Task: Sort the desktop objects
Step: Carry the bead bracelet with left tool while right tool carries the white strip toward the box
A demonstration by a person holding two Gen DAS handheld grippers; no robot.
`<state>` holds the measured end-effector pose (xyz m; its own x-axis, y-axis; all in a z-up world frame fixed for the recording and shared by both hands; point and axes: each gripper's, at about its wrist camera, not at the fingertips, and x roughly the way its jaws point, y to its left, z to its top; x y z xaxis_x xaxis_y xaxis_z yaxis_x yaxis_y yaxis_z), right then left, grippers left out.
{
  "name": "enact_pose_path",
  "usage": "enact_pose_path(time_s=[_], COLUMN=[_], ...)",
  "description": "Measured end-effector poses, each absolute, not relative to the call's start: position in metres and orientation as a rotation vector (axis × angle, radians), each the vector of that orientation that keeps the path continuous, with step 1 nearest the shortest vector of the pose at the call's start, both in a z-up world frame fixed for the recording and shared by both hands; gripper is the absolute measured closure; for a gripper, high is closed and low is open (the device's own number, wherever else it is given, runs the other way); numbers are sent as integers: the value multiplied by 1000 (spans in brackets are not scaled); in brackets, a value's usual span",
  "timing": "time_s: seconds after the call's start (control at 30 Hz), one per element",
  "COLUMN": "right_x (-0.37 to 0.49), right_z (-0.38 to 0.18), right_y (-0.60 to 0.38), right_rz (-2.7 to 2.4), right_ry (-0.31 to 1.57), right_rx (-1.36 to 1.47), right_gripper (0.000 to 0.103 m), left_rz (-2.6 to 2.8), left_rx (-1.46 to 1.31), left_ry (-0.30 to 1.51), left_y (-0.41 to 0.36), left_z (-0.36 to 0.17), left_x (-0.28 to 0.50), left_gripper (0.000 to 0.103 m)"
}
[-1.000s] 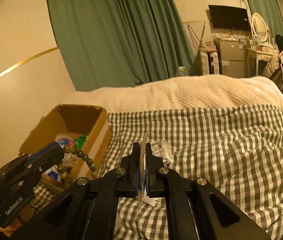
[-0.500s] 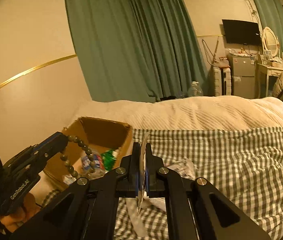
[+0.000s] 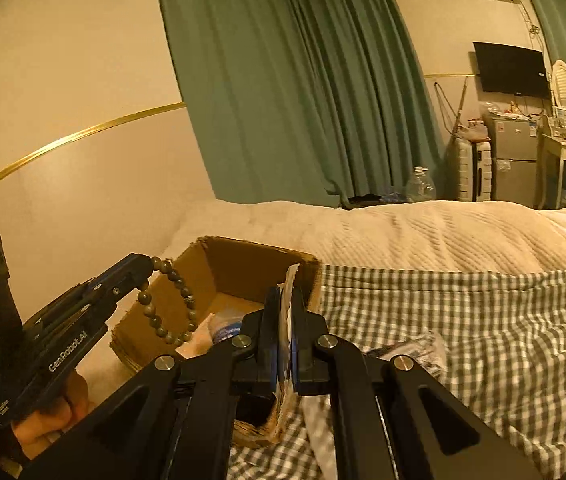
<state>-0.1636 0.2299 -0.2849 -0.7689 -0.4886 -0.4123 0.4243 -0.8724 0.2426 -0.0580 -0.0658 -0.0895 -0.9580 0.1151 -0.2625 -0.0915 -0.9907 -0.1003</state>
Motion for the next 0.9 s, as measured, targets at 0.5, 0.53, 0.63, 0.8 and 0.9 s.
enact_pose_path(time_s=[0.5,0.53,0.63,0.8,0.9], right_x=[-192,-194,-201,-211,-218], right_z=[-304,-306,-315,-328,-337], right_y=[162,158,146,129,120], right_rz=[-2508,-2504,-2498,-2483,-2484], right_ry=[-116,-112,-90,-63,-41], right_rx=[673,678,692,728,746], right_gripper=[100,100,100,100,100], left_rz=[3080,3083,3090,3084,3094], left_rx=[-511,-522,-569,-650,-678], left_ry=[-134,-135,-128,-115,-89], left_y=[-101,-102,-105,-104,-102], left_z=[-108,-111,-121,-135,-142], left_x=[-78,-79,-87,-101,-105], left_gripper=[92,92,92,92,92])
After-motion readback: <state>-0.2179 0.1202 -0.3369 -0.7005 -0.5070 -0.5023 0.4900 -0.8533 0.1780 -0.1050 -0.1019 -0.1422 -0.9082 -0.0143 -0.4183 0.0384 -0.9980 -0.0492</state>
